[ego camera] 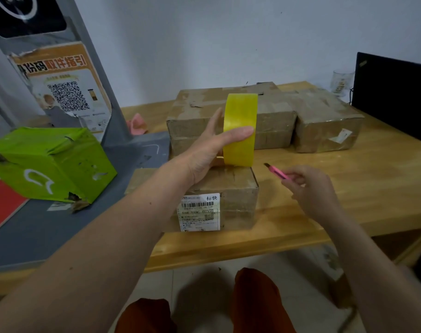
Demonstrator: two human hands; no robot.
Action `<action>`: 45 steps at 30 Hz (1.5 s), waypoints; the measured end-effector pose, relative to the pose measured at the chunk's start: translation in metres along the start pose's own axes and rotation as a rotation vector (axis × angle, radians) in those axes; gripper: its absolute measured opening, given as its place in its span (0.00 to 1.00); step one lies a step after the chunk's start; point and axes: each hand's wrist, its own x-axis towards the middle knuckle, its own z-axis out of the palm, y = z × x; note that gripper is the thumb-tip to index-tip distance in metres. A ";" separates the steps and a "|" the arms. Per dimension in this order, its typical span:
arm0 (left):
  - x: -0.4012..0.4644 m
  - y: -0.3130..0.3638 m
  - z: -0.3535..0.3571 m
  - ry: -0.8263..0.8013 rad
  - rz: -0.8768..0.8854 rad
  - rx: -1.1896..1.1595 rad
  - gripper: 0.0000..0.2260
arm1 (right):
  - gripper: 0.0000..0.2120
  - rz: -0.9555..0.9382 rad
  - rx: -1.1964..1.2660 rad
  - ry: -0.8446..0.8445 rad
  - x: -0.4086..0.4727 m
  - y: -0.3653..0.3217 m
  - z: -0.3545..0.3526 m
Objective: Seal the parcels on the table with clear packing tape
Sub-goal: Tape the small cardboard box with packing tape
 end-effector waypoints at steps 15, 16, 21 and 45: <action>-0.003 0.003 0.002 0.016 0.038 -0.023 0.57 | 0.08 -0.663 -0.432 0.294 -0.041 -0.069 -0.013; -0.004 0.003 0.002 0.017 0.034 -0.032 0.55 | 0.09 -0.662 -0.468 0.289 -0.042 -0.073 -0.014; -0.005 0.003 0.003 -0.010 0.031 -0.083 0.52 | 0.07 -0.615 -0.585 0.256 -0.043 -0.084 -0.016; -0.004 0.009 -0.006 0.177 0.033 -0.213 0.47 | 0.20 -0.059 -0.405 -0.036 -0.003 -0.010 0.038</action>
